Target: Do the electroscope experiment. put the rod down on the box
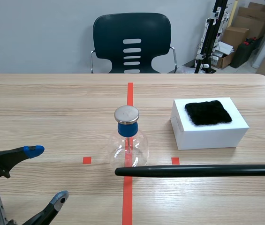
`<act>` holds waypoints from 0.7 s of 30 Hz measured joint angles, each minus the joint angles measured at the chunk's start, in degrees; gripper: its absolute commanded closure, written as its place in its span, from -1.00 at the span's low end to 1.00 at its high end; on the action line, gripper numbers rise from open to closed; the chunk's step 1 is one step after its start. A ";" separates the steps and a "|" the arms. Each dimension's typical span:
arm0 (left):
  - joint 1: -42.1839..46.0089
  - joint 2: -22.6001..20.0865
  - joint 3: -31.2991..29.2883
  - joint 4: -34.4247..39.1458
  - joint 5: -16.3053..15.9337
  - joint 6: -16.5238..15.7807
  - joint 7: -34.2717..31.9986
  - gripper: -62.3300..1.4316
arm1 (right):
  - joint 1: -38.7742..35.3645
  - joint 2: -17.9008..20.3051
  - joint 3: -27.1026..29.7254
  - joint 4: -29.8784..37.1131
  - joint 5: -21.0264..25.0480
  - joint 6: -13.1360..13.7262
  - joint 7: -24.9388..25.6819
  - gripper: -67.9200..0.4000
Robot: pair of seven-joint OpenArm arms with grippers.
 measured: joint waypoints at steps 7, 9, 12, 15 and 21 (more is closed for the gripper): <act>0.00 0.00 0.00 0.00 0.00 0.00 0.00 -1.00 | 0.02 0.00 0.00 0.00 0.00 0.00 0.00 0.98; 0.00 0.00 0.00 0.00 0.00 0.00 0.00 -1.00 | 0.22 0.00 0.00 0.00 0.00 0.00 0.00 0.98; 0.00 0.00 0.00 0.00 0.00 0.00 0.00 -1.00 | 0.31 0.00 0.00 0.00 0.00 0.00 0.00 0.98; 0.00 0.00 0.00 0.00 0.00 0.00 0.00 -1.00 | 0.31 0.00 0.00 0.00 0.00 0.02 0.00 0.98; 0.00 0.00 0.00 0.00 0.00 0.00 0.00 -1.00 | 0.31 0.00 0.00 0.00 0.00 0.02 0.00 0.98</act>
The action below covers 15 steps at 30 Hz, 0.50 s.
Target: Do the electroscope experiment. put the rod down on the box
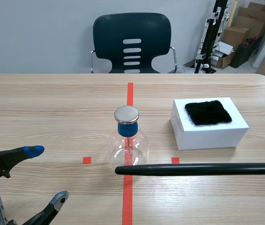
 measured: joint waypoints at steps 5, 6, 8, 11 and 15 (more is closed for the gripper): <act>0.00 0.00 0.00 0.00 0.00 0.00 0.00 -1.00 | 0.00 0.00 0.00 0.00 0.00 0.00 0.00 0.98; 0.00 0.00 0.00 0.00 0.00 0.00 0.00 -1.00 | 0.00 0.00 0.00 0.00 0.00 0.00 0.00 0.98; 0.00 0.00 0.00 0.00 0.00 0.00 0.00 -1.00 | 0.00 0.00 0.00 0.00 0.02 0.00 0.00 0.97; 0.00 0.00 0.00 0.00 0.00 0.00 0.00 -1.00 | 0.00 0.00 -0.02 0.00 5.29 0.37 1.36 0.97; 0.00 0.00 0.00 0.00 0.00 0.00 0.00 -1.00 | 0.00 0.00 0.00 0.00 11.28 0.02 2.36 0.97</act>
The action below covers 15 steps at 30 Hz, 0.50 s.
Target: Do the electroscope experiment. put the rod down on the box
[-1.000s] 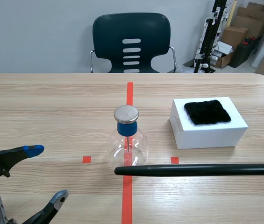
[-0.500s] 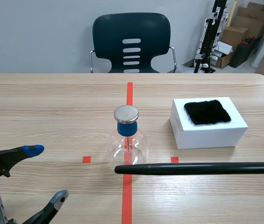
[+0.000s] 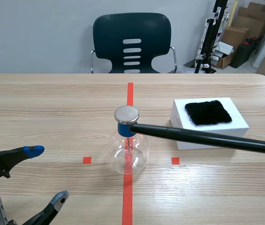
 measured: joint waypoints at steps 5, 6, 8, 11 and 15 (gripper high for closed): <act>0.00 0.00 0.00 0.00 0.02 0.00 0.00 -1.00 | -0.13 0.00 0.72 0.00 8.09 0.24 0.66 0.97; 0.00 0.00 0.00 0.00 0.00 0.00 0.00 -1.00 | -0.22 0.02 1.18 0.00 9.73 0.33 0.90 0.97; 0.00 0.00 0.00 0.00 0.02 0.00 0.00 -1.00 | -0.37 0.52 2.23 0.00 14.40 0.39 1.01 0.97; 0.00 0.00 0.00 0.00 0.02 0.00 0.02 -1.00 | -0.35 2.62 4.66 0.00 20.59 3.96 -0.61 0.97; 0.00 0.00 0.00 0.00 0.02 0.00 0.02 -1.00 | -0.15 6.45 8.52 0.00 28.76 10.47 -7.34 0.97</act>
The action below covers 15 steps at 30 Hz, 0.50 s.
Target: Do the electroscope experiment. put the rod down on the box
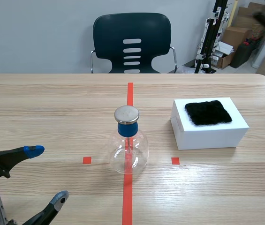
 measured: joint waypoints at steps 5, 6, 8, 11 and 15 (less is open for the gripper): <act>0.00 0.00 0.00 0.00 0.00 0.00 -0.02 -1.00 | 4.00 3.85 5.33 0.00 9.31 7.80 -10.95 0.97; 0.00 0.00 0.00 0.00 0.00 0.00 0.00 -1.00 | 5.33 4.59 6.34 0.00 11.34 9.88 -13.99 0.97; 0.00 0.00 0.00 0.00 -0.02 0.00 -0.02 -1.00 | 8.37 6.03 8.37 0.00 15.21 13.60 -19.93 0.97; 0.00 0.00 0.00 0.00 -0.02 0.00 -0.02 -1.00 | 13.18 7.74 11.02 -0.02 19.63 19.10 -27.69 0.97; 0.00 0.00 0.00 0.00 0.00 0.00 -0.02 -1.00 | 18.82 10.69 12.39 -0.66 26.10 24.79 -37.94 0.97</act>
